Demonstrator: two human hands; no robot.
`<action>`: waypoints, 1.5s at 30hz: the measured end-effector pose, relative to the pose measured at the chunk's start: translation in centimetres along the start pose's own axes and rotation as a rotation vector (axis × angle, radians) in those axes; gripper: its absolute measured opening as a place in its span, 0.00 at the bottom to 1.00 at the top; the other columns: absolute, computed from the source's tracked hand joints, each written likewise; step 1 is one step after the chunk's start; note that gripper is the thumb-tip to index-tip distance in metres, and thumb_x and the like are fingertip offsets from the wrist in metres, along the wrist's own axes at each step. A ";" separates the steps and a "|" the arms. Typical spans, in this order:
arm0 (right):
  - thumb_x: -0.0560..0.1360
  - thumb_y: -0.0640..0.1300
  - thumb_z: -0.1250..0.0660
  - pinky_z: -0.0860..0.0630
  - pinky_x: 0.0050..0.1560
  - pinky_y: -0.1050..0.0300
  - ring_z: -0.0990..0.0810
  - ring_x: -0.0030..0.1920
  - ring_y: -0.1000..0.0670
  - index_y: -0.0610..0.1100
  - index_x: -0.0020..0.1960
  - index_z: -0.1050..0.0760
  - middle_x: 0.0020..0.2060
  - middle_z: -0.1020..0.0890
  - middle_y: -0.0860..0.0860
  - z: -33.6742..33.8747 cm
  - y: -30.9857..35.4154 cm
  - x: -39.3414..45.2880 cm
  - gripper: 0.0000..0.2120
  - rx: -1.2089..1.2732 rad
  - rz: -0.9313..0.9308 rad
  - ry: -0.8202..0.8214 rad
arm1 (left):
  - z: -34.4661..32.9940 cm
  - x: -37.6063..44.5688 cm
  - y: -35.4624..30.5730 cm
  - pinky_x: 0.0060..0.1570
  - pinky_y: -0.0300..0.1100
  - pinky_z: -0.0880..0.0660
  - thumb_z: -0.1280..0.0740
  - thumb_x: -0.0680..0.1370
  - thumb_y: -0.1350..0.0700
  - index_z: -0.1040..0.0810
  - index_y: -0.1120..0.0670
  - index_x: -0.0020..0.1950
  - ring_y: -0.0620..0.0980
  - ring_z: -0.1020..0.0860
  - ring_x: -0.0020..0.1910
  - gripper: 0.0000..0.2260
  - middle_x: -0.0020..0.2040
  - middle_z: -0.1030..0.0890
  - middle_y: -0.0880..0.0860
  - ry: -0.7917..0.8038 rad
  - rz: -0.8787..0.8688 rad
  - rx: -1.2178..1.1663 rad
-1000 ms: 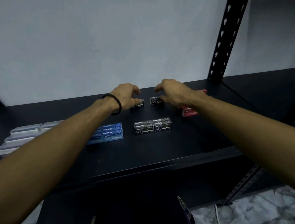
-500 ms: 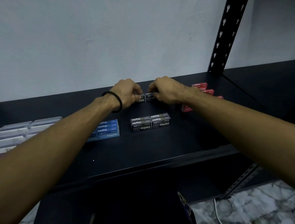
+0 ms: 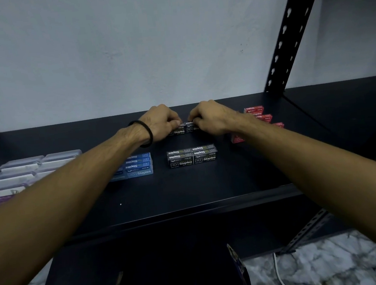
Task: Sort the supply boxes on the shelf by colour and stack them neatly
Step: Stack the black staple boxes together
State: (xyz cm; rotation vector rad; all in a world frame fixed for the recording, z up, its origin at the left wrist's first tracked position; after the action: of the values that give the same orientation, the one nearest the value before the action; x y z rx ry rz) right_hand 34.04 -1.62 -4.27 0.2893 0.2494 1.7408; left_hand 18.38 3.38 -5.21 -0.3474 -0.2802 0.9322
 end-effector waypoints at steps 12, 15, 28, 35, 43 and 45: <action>0.76 0.37 0.41 0.31 0.48 0.63 0.22 0.46 0.53 0.46 0.53 0.18 0.47 0.17 0.52 -0.4 0.7 -1.6 0.15 0.016 0.022 0.036 | 0.4 -2.6 -1.2 0.46 0.39 0.25 0.33 0.77 0.53 0.16 0.50 0.47 0.42 0.20 0.43 0.06 0.42 0.17 0.45 0.081 0.013 -0.047; 0.76 0.37 0.41 0.32 0.48 0.64 0.23 0.46 0.55 0.46 0.54 0.18 0.50 0.16 0.52 -0.5 0.9 -2.4 0.16 0.017 0.033 0.025 | 0.4 -3.2 -1.5 0.42 0.38 0.25 0.32 0.77 0.53 0.16 0.49 0.44 0.40 0.21 0.38 0.06 0.39 0.17 0.43 0.098 0.018 -0.038; 0.76 0.36 0.42 0.31 0.48 0.62 0.24 0.46 0.55 0.45 0.55 0.18 0.47 0.20 0.55 -0.6 1.6 -4.2 0.15 -0.004 0.059 0.083 | 0.8 -5.4 -3.0 0.35 0.37 0.25 0.32 0.76 0.51 0.17 0.49 0.41 0.45 0.20 0.29 0.07 0.31 0.19 0.42 0.150 0.015 0.004; 0.77 0.37 0.42 0.27 0.50 0.59 0.21 0.48 0.53 0.45 0.54 0.18 0.51 0.17 0.52 -0.5 1.8 -4.7 0.15 -0.019 0.064 0.096 | 0.8 -5.9 -3.4 0.37 0.39 0.24 0.32 0.77 0.52 0.17 0.48 0.39 0.46 0.19 0.29 0.08 0.28 0.20 0.42 0.179 0.014 -0.002; 0.77 0.37 0.42 0.28 0.49 0.60 0.21 0.47 0.53 0.45 0.55 0.18 0.50 0.17 0.52 -0.5 2.1 -5.2 0.15 -0.019 0.058 0.110 | 0.7 -6.4 -3.6 0.35 0.38 0.26 0.33 0.78 0.53 0.18 0.49 0.39 0.45 0.21 0.27 0.08 0.25 0.22 0.39 0.193 -0.001 0.008; 0.77 0.37 0.42 0.28 0.49 0.60 0.22 0.47 0.53 0.45 0.56 0.18 0.50 0.17 0.52 -0.4 2.1 -5.3 0.15 -0.017 0.054 0.111 | 0.8 -6.4 -3.6 0.36 0.38 0.26 0.33 0.78 0.53 0.19 0.49 0.38 0.45 0.21 0.27 0.09 0.25 0.22 0.41 0.188 -0.005 0.009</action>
State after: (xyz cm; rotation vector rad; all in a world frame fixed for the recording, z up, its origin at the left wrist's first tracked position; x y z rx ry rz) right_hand 32.88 -7.27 -4.28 0.1892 0.3093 1.8144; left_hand 17.10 -3.70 -3.59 -0.4227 -0.1045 0.8885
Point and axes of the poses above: each hand's wrist, its own x-axis towards the middle knuckle, its own z-axis out of the back of the hand, y = z × x, the point moved 3 cm from there along x, towards the middle knuckle
